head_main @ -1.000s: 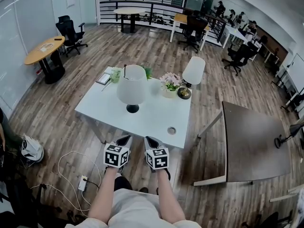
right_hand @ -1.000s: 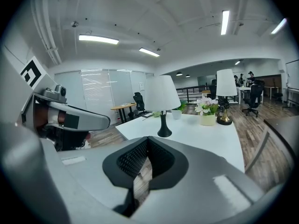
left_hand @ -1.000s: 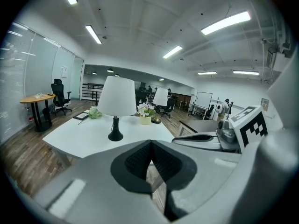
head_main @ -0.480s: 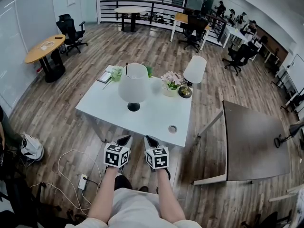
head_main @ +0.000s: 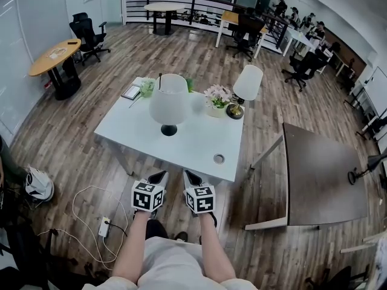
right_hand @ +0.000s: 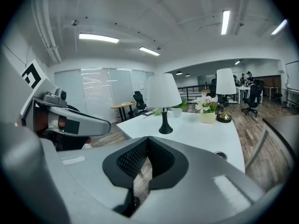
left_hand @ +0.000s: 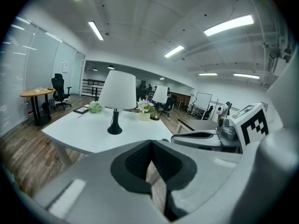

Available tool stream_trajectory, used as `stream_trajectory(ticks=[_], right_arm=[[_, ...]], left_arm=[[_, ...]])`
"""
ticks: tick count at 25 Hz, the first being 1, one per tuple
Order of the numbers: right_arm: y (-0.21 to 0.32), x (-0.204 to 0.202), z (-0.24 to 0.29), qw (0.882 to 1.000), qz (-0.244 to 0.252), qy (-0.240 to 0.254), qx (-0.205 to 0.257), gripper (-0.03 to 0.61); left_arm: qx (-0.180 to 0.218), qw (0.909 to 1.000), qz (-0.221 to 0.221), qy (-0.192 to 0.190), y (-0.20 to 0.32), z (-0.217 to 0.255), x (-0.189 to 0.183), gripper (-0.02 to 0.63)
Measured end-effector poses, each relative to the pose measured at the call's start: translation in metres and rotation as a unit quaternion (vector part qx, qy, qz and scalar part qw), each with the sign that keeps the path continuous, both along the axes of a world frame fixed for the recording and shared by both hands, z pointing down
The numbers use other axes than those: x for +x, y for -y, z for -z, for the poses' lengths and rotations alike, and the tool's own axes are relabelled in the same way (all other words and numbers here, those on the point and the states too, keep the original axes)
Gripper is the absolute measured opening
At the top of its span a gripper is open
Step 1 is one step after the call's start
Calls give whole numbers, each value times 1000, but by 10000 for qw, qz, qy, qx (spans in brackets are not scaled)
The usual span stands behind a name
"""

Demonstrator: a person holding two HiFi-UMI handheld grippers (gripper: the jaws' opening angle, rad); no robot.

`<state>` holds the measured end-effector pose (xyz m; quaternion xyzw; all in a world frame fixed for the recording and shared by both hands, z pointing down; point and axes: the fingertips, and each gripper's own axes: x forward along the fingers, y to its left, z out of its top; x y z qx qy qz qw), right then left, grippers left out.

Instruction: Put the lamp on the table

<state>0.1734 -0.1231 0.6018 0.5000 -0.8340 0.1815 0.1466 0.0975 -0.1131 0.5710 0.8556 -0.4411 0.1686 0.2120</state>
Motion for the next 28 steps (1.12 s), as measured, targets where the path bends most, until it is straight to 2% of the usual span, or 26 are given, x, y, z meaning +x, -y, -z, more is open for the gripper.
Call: stream_trajectory(ticks=[9, 28], right_arm=[[2, 0, -1, 10000, -64, 62, -9, 14], [9, -10, 1, 10000, 25, 70, 32, 14]], left_arm=[[-63, 10000, -65, 34, -1, -5, 1, 0], [-59, 9999, 86, 26, 3, -4, -15, 0]])
